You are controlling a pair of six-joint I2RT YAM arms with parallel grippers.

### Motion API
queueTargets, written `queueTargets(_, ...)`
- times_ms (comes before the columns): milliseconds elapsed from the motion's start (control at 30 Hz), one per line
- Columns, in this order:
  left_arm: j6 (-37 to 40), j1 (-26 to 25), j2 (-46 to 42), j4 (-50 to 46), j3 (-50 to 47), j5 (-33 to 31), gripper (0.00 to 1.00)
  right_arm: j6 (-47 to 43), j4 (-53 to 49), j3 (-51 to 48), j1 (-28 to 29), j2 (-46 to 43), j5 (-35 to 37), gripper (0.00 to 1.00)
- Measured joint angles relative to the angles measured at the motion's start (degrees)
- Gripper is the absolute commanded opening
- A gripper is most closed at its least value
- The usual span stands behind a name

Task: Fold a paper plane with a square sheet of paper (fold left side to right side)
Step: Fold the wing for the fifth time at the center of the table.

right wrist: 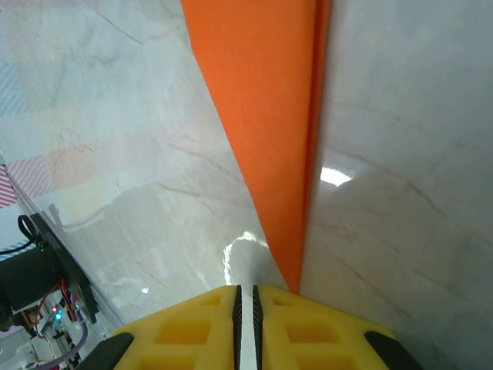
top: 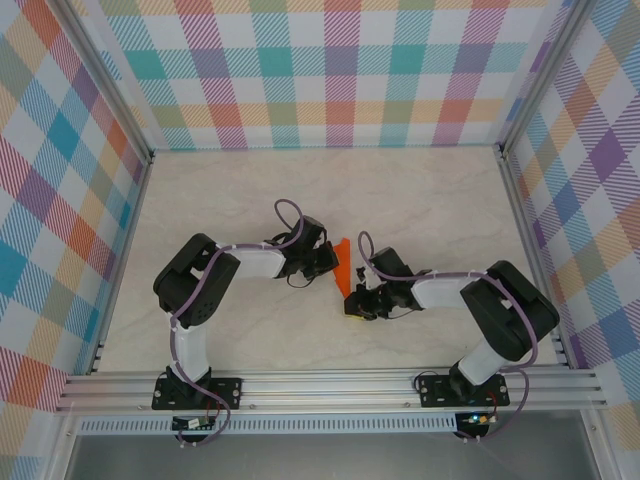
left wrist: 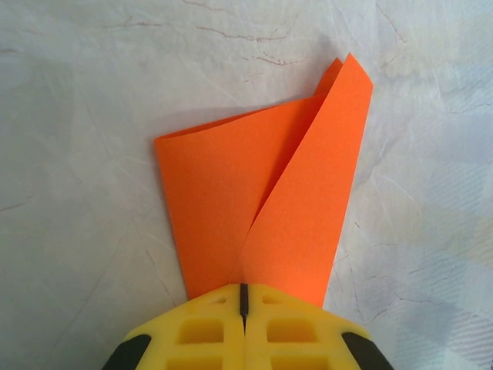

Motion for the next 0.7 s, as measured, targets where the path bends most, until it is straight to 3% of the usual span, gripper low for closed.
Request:
queueTargets(333,0.0,0.0,0.0,0.0,0.0,0.0,0.0,-1.3,-5.4,8.5,-2.5,-6.4,-0.4,0.16)
queueTargets(700,0.0,0.0,0.0,0.0,0.0,0.0,0.0,1.6,0.3,11.4,-4.2,7.3,0.2,0.16)
